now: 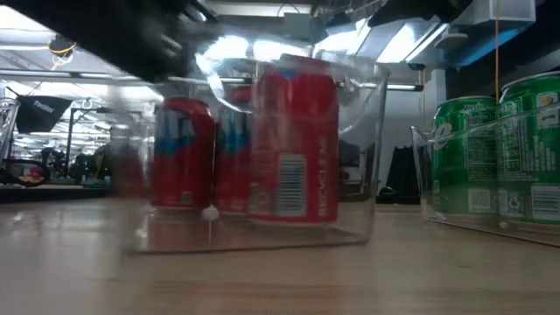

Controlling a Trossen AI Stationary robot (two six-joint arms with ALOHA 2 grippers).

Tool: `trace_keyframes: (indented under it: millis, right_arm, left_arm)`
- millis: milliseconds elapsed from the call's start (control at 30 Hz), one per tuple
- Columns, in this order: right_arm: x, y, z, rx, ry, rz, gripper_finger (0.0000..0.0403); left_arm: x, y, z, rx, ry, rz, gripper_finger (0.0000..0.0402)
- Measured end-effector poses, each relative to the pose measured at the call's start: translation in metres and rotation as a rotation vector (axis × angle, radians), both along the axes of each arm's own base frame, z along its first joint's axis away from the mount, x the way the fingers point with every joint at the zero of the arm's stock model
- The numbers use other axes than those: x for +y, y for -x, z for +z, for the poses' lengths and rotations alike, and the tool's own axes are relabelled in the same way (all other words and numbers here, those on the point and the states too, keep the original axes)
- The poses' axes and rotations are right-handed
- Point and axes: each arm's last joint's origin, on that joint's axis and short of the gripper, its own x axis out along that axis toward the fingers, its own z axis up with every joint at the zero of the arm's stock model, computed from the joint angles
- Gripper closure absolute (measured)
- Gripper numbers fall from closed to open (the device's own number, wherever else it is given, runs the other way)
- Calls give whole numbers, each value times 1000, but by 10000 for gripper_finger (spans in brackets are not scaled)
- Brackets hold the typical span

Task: Sort soda cans
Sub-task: Adjust the middle transparent bin

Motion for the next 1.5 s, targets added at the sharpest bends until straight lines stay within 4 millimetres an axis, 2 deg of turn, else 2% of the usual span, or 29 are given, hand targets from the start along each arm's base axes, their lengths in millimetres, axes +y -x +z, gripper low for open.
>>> trace_keyframes:
  millis: [167,300,800,933,1233,1500]
  right_arm:
    - [1,0,0,6,-18,23,27]
    - [2,0,0,12,-30,48,27]
    - [2,0,0,8,-19,60,27]
    - [2,0,0,8,-20,60,27]
    - [2,0,0,8,-38,45,27]
    - [2,0,0,8,-38,45,27]
  left_arm:
    - [-18,13,0,23,18,-132,385]
    - [-23,17,-1,-3,-32,-234,380]
    - [0,-1,-1,-99,-102,-563,393]
    - [4,-4,-1,-90,-85,-527,386]
    - [4,-6,0,-48,3,-363,334]
    - [9,-6,7,-58,-5,-246,273]
